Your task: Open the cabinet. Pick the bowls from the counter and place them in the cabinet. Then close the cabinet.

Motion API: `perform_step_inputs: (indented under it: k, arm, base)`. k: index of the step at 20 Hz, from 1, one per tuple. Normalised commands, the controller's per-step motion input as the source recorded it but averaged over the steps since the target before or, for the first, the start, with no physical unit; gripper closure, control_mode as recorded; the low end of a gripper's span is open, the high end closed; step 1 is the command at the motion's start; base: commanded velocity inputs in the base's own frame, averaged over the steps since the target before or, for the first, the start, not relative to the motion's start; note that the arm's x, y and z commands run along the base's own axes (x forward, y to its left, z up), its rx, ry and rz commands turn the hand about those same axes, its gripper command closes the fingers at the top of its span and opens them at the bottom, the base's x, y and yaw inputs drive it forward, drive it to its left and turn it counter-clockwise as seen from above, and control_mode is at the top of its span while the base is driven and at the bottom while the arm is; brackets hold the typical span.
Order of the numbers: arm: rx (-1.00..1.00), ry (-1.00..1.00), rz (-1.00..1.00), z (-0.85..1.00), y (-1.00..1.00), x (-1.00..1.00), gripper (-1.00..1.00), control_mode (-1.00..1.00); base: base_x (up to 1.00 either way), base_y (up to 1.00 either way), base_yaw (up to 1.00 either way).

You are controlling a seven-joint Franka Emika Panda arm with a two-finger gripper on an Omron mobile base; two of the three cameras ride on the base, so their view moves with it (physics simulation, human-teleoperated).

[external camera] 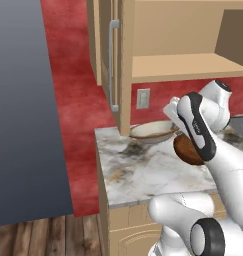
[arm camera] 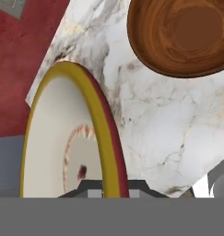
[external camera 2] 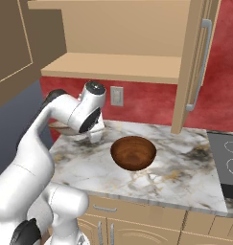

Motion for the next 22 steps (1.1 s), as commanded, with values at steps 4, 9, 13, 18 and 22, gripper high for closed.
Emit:
perform_step_inputs:
  k: [4, 9, 13, 18, 22]
  arm:
    - [0.16, -0.17, 0.0, 0.36, -0.31, -0.66, 1.0, -1.0]
    - [0.15, -0.16, 0.0, 0.49, -0.15, -0.51, 1.0, -1.0]
    - [0.08, -0.04, 0.0, 0.66, -0.08, -0.38, 1.0, -1.0]
    - [0.07, -0.04, 0.0, 0.68, -0.11, -0.3, 1.0, -1.0]
    - [0.07, -0.07, 0.0, 0.59, -0.12, -0.21, 1.0, -1.0]
  base:
    - [0.0, 0.0, 0.0]
    - [0.0, 0.0, 0.0]
    - [0.0, 0.0, 0.0]
    - [0.0, 0.0, 0.0]
    - [0.0, 0.0, 0.0]
